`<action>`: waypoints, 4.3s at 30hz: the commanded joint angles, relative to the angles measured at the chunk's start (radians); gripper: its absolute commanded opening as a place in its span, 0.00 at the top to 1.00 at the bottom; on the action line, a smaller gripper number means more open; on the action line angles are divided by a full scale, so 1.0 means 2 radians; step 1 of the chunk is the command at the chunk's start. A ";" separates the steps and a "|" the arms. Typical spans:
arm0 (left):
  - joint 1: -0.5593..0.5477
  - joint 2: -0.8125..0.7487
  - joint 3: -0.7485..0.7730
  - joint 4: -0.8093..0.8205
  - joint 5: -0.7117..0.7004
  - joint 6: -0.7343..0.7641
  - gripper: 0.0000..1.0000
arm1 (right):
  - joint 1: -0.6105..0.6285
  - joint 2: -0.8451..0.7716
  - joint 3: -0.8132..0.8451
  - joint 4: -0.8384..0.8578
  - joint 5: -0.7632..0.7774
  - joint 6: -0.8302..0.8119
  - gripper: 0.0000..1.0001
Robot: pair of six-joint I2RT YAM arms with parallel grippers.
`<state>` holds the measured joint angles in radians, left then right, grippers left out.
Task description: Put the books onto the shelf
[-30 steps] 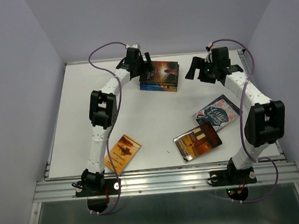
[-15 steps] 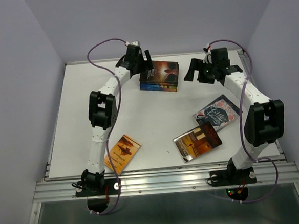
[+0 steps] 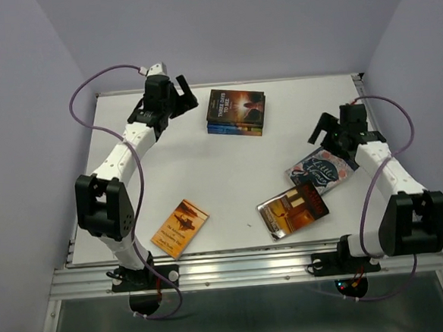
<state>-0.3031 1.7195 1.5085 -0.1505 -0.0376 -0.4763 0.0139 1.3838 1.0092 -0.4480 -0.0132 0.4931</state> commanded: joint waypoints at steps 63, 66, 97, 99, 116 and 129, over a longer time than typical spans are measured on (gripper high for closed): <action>-0.030 -0.072 -0.248 0.157 0.313 0.098 0.01 | 0.264 0.004 -0.103 -0.175 -0.188 -0.105 0.80; -0.055 -0.076 -0.259 0.151 0.304 0.109 0.01 | 0.294 0.010 -0.110 -0.192 -0.175 -0.085 0.78; -0.075 -0.029 -0.344 0.157 0.256 0.047 0.01 | 0.294 0.205 0.058 0.096 0.047 -0.007 0.53; -0.075 -0.026 -0.345 0.154 0.254 0.036 0.01 | 0.288 0.190 0.034 0.078 -0.008 0.003 0.51; -0.075 -0.002 -0.368 0.178 0.252 -0.047 0.04 | 0.255 0.216 0.027 0.099 -0.196 0.015 0.33; -0.076 0.011 -0.390 0.354 0.463 -0.110 0.12 | 0.250 0.274 0.047 0.100 -0.242 0.008 0.67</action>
<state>-0.4023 1.7187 0.7528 0.4156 0.5980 -0.5945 0.4927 1.8668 1.1000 -0.2882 -0.4637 0.5167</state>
